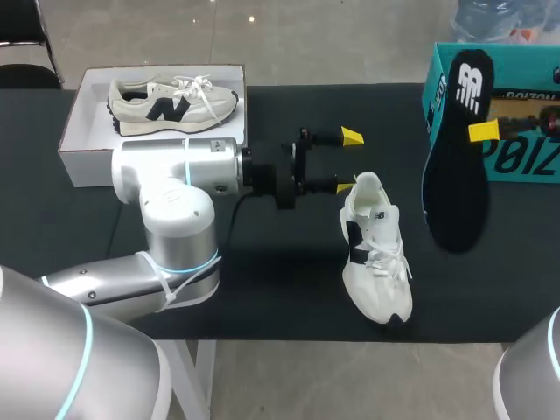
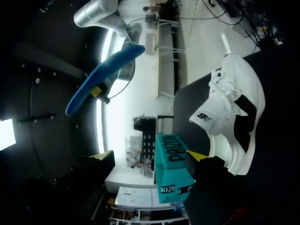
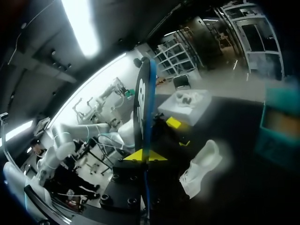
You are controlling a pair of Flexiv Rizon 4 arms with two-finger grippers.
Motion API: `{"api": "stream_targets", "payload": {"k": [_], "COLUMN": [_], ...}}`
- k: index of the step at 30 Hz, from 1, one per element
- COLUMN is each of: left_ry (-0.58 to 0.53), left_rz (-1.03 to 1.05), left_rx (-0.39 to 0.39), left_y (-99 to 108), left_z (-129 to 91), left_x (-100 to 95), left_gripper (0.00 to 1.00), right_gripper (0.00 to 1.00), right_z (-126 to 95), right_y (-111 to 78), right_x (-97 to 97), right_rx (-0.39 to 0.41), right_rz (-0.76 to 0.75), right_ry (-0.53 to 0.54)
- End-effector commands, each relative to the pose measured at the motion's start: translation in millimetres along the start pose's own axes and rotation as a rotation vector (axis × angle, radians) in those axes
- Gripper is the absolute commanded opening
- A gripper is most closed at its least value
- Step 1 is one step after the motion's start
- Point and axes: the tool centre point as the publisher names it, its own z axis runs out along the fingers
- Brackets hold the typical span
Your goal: Take the shoe out of the shoebox, open the shoe tongue, remove and reinsert the insole, then place the shoe into the shoebox
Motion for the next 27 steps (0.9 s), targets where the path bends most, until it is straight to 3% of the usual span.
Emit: {"api": "stream_targets", "payload": {"k": [1, 7, 27], "left_ry": [-0.003, -0.003, -0.003], "left_rz": [0.002, 0.002, 0.002], "left_rx": [-0.002, -0.002, -0.002], "left_y": [-0.2, -0.2, -0.2], "left_z": [0.4, 0.4, 0.4], "left_x": [0.8, 0.8, 0.8], "left_gripper": [1.0, 1.0, 1.0], "right_gripper": [0.0, 0.0, 0.0], "right_z": [-0.4, 2.6, 25.3], "right_y": [-21.2, -22.9, 8.4], "right_x": [-28.3, -53.1, -112.2], "right_rx": [-0.01, 0.031, 0.153], "right_rz": [0.045, 0.101, 0.202], "right_ry": [0.023, 0.041, 0.093]}}
